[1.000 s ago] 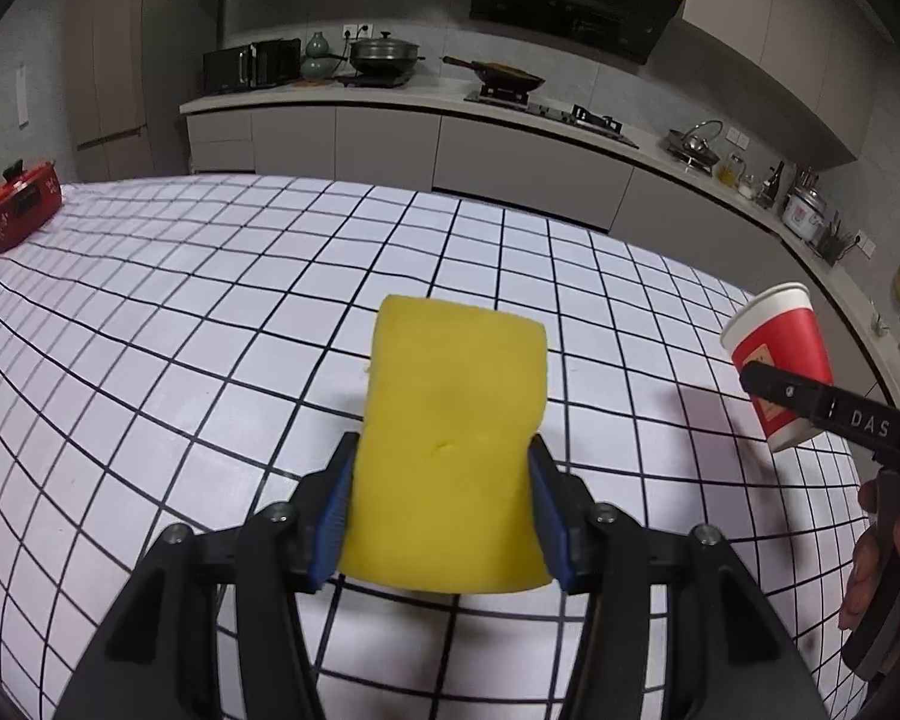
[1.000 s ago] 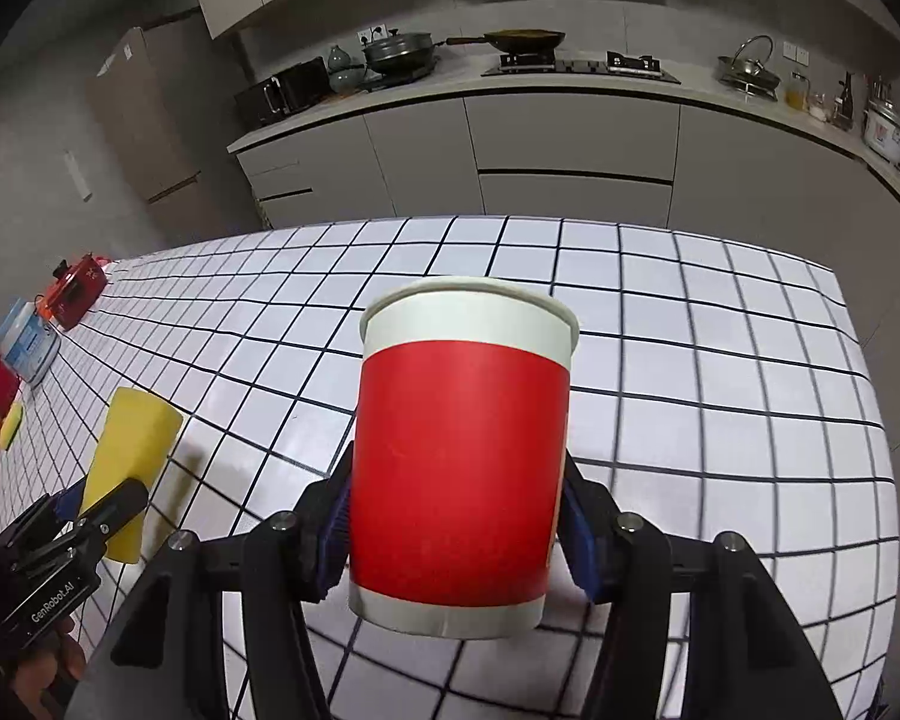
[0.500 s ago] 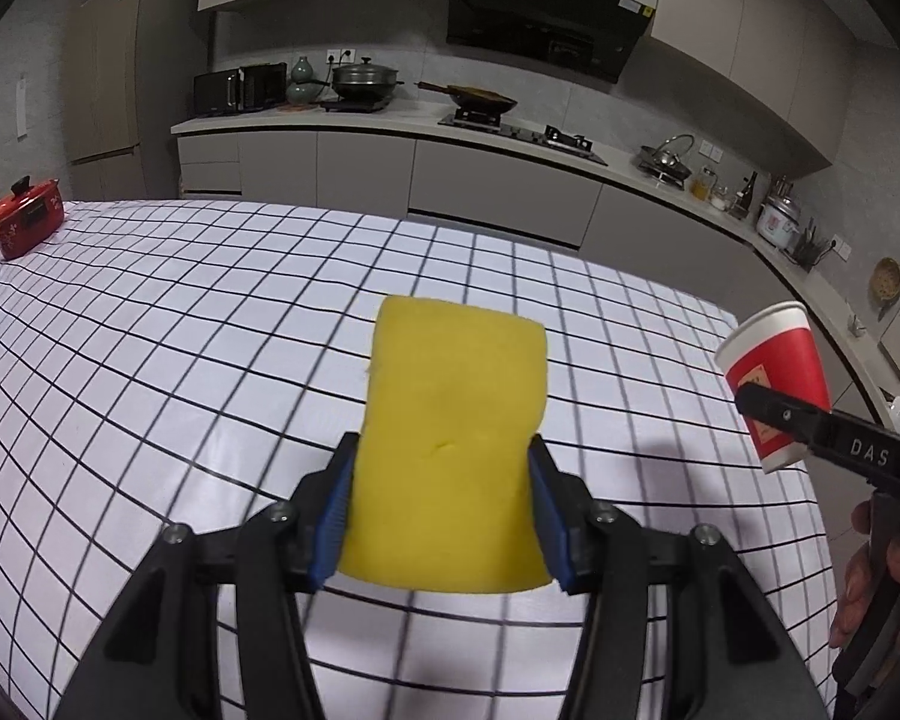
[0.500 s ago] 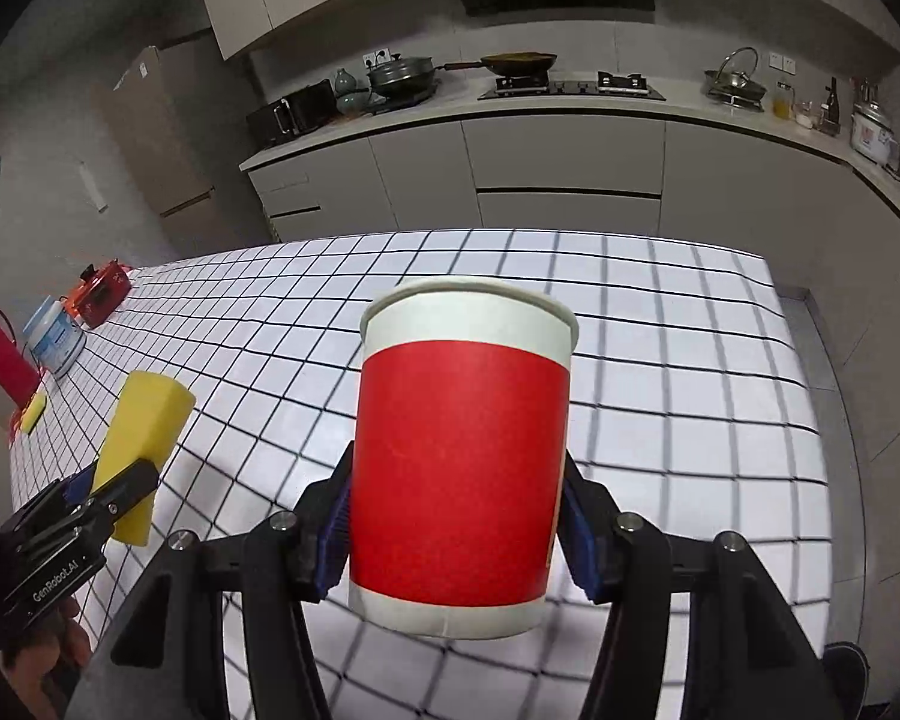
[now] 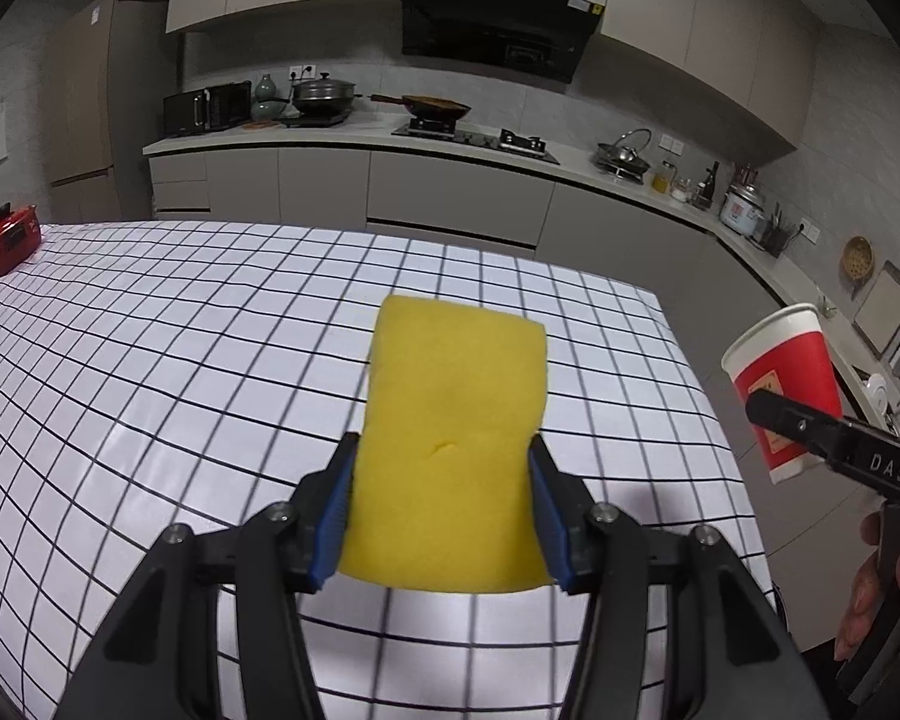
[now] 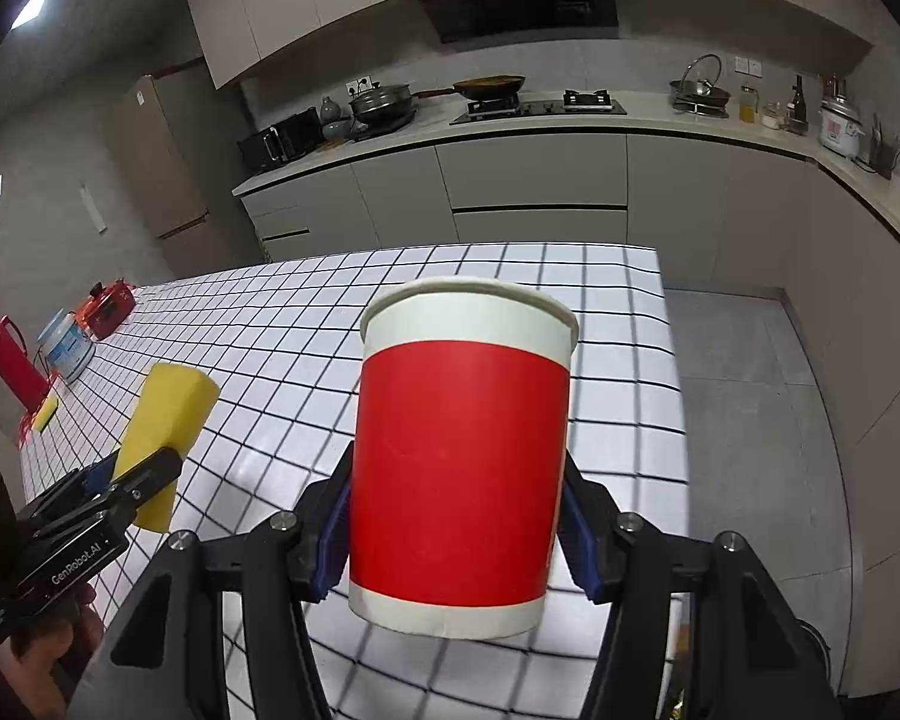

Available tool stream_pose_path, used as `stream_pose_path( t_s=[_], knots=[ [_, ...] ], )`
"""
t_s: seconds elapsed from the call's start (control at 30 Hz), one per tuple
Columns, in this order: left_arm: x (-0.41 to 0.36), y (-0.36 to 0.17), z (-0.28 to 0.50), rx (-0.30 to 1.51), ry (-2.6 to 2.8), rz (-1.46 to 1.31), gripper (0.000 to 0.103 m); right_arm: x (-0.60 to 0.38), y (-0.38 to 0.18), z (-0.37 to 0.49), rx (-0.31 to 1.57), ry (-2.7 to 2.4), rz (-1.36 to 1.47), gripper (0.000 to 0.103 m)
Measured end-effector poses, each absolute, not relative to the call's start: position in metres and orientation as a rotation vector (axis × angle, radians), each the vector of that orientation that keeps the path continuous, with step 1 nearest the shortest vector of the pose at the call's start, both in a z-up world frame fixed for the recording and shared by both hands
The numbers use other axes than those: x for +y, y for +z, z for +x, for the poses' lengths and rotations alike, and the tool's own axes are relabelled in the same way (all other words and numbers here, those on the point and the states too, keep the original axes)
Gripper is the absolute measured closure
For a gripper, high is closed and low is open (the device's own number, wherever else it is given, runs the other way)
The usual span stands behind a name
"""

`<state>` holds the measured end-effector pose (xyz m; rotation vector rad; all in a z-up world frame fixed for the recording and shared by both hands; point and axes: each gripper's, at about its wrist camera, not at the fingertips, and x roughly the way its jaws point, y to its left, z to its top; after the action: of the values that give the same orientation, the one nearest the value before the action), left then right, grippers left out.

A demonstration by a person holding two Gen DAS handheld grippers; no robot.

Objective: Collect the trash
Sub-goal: 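Lift the sponge and red cup and carry them over the bin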

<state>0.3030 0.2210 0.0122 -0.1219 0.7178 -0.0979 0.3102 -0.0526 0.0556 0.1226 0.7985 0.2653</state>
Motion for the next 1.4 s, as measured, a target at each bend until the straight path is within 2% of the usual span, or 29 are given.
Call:
stream_pose_path(
  t_s=[0.63,1.17,1.4],
  knots=[
    [0.105,0.016,0.245,0.727,-0.218,-0.071,0.049,-0.174,0.063,0.234,0.788,0.205,0.142,0.043],
    [-0.021,0.002,0.202,0.766,-0.394,-0.028,0.049,-0.306,0.032,0.167,0.824,0.052,0.166,0.043],
    [-0.067,-0.021,0.177,0.805,-0.449,-0.030,0.049,-0.355,0.003,0.140,0.861,0.018,0.136,0.043]
  ],
)
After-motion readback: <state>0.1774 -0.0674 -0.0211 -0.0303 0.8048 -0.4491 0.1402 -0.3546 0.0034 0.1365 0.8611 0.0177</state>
